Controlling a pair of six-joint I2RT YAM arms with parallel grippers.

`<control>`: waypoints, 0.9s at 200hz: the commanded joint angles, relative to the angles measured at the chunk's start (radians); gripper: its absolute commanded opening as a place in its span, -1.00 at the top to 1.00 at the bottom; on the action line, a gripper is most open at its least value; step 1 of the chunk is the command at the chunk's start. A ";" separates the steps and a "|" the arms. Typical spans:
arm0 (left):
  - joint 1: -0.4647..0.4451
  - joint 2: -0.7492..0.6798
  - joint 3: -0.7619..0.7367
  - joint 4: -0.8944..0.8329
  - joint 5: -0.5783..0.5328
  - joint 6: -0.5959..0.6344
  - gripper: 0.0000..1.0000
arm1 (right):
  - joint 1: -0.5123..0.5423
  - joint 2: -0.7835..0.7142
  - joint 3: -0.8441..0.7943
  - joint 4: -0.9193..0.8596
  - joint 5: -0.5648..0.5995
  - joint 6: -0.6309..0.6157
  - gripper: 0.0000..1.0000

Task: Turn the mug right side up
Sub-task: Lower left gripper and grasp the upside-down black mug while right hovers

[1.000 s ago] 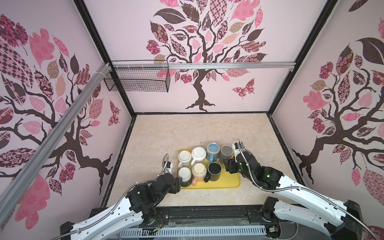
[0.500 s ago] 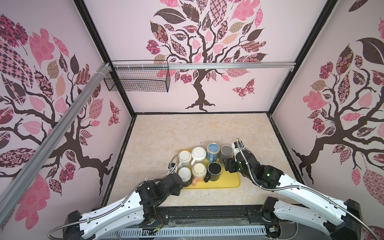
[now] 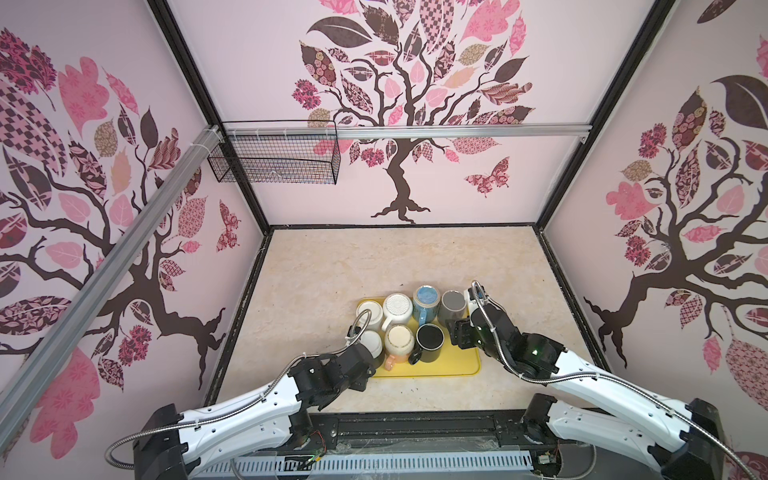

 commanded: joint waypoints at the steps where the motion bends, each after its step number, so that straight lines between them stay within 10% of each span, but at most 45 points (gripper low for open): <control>1: 0.002 0.020 0.035 -0.007 -0.040 0.011 0.36 | 0.003 -0.015 -0.003 0.010 0.016 0.010 -0.46; 180: 0.002 0.131 0.059 0.060 -0.098 0.042 0.50 | 0.002 -0.067 -0.061 0.040 0.007 0.018 -0.45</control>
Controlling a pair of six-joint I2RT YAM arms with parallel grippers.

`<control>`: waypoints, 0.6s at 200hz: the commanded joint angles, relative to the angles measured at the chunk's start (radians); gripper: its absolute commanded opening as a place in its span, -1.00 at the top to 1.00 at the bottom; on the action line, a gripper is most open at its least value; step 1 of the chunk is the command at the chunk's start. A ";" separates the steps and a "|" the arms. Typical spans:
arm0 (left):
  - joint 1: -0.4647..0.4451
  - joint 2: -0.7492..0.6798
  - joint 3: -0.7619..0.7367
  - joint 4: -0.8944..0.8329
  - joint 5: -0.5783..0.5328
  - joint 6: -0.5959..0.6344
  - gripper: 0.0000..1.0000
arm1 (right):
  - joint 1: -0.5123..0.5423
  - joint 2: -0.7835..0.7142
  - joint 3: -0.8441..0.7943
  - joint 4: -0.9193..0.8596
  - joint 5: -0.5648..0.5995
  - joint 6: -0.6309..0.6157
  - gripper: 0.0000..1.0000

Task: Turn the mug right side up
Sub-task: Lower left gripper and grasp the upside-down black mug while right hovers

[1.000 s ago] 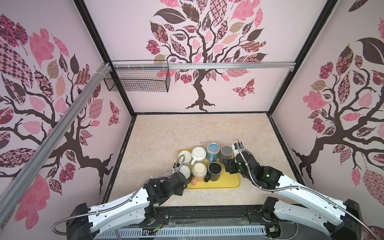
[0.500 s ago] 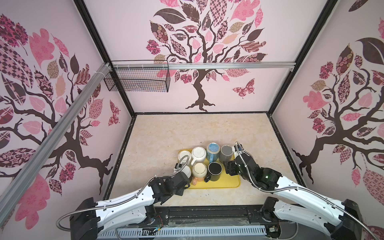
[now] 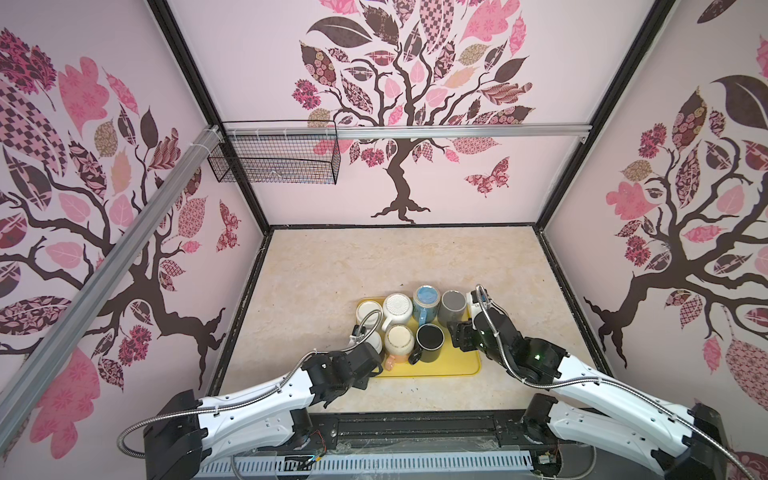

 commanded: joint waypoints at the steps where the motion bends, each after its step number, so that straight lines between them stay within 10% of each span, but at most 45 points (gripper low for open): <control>1: 0.002 0.010 0.040 0.038 -0.035 0.011 0.50 | 0.003 -0.022 -0.011 0.005 0.008 0.003 -0.45; 120: 0.000 -0.009 0.127 -0.076 -0.074 0.026 1.00 | 0.003 -0.093 -0.019 -0.007 -0.096 0.058 -0.38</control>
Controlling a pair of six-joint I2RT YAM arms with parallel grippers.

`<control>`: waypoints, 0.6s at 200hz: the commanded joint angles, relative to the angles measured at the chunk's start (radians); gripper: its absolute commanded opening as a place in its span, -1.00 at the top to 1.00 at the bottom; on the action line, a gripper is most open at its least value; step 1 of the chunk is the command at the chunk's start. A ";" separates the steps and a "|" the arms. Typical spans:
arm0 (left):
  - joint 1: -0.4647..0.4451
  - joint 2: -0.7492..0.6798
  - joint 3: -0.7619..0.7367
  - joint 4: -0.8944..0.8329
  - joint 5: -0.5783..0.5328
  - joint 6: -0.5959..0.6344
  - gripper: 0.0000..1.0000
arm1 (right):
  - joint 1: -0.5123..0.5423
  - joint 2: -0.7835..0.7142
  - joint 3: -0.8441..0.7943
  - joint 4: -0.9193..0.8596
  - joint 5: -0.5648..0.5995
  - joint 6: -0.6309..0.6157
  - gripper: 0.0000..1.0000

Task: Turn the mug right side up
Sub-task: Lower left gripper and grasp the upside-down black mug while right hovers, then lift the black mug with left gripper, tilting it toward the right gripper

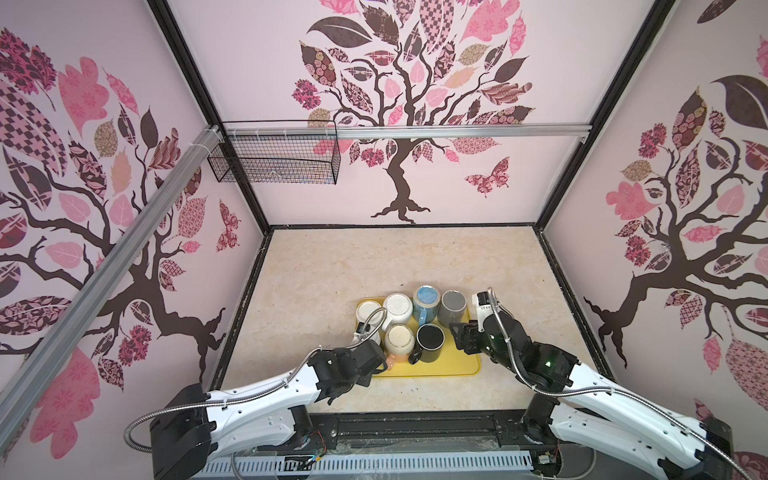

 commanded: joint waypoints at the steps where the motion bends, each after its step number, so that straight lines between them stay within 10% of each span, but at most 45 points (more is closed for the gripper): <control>1: 0.001 -0.059 0.082 -0.065 -0.048 0.003 1.00 | 0.002 -0.004 0.003 0.003 -0.041 0.017 -0.38; 66: -0.011 -0.301 0.303 -0.204 -0.069 0.044 1.00 | 0.004 0.005 0.044 0.183 -0.216 0.046 -0.34; 120: -0.010 -0.430 0.341 0.181 0.048 0.141 1.00 | 0.005 0.039 -0.057 0.733 -0.472 0.230 -0.31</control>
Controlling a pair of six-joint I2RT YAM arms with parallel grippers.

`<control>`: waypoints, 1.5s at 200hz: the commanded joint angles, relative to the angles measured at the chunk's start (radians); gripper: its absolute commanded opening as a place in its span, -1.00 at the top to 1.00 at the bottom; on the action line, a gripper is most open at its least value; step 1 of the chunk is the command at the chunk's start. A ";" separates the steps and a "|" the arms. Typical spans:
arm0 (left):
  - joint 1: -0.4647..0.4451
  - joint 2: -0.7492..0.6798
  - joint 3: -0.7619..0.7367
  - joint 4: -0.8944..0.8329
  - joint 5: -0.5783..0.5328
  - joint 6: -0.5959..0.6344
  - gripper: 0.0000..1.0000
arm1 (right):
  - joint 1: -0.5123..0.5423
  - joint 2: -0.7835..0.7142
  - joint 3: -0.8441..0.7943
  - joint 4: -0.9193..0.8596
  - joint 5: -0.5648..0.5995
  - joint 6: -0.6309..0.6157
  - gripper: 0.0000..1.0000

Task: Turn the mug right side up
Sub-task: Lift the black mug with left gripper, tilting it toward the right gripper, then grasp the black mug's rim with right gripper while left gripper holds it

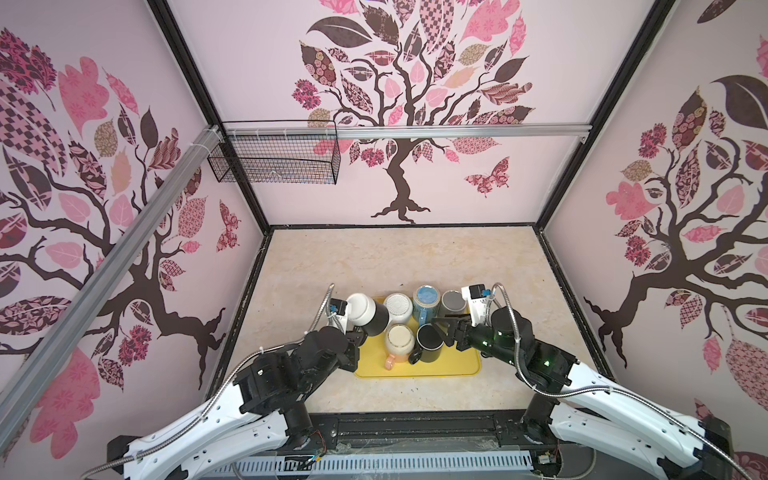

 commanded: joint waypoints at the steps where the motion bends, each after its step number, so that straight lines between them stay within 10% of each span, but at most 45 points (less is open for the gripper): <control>1: -0.004 -0.042 0.046 0.303 0.049 0.063 1.00 | 0.003 0.026 -0.046 0.361 -0.142 0.129 -0.31; 97: 0.129 -0.081 -0.025 0.673 0.293 -0.089 1.00 | 0.003 0.439 -0.140 1.343 -0.392 0.554 -0.07; 300: 0.137 -0.018 -0.206 0.950 0.397 -0.304 1.00 | 0.004 0.534 -0.029 1.349 -0.333 0.521 0.14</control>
